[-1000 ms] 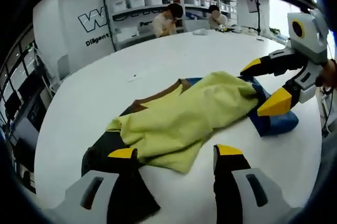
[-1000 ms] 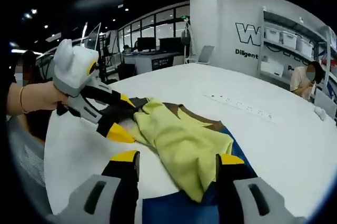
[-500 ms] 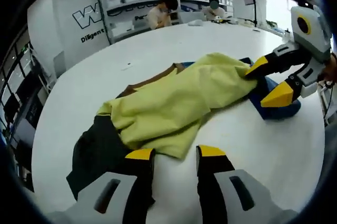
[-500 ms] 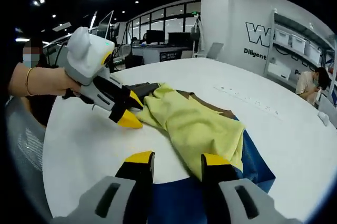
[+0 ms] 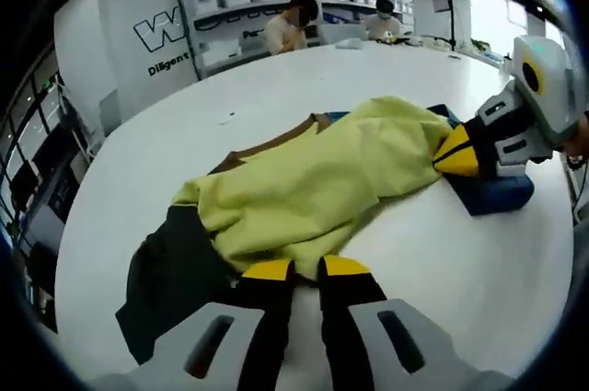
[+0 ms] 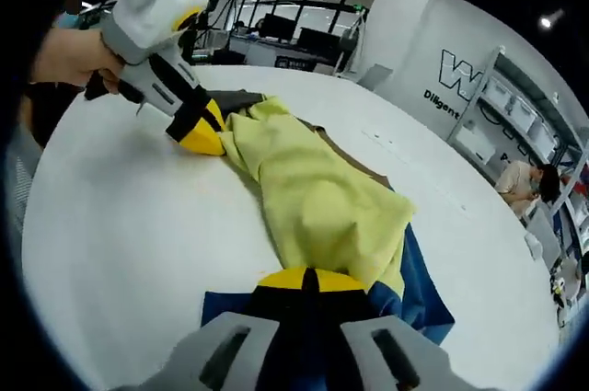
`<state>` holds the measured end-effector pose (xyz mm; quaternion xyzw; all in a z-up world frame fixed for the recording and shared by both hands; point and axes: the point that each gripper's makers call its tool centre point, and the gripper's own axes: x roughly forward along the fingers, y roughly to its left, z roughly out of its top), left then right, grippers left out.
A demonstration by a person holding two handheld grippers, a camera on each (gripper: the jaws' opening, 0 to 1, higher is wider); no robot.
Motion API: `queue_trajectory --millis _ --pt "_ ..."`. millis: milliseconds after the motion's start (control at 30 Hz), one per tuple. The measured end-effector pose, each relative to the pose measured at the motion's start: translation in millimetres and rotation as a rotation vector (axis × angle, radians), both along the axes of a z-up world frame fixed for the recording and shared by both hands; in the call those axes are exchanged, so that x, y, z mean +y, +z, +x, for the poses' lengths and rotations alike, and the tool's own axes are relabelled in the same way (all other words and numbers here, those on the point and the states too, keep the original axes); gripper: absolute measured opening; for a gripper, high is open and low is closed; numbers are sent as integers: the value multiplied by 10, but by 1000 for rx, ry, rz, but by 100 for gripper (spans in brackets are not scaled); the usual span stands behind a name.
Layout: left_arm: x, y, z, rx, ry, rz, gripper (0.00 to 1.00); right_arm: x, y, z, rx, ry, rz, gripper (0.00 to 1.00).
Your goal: Fold the garment on the visible template until the final outline fits inside the template.
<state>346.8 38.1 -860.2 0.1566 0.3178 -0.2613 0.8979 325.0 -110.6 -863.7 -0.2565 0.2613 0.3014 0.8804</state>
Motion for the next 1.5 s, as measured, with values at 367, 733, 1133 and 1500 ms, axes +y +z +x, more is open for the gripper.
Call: queue_trajectory --millis 367,733,1133,1500 --pt "3 157 -40 -27 -9 -23 8 -4 7 -113 52 21 22 9" --pt "-7 407 -93 -47 -2 -92 8 -3 -3 -72 22 34 -27 0" --pt "172 720 -192 -99 -13 -62 8 -52 462 -245 53 16 117 0" --pt "364 963 -460 -103 -29 -54 8 -35 814 -519 97 73 165 0"
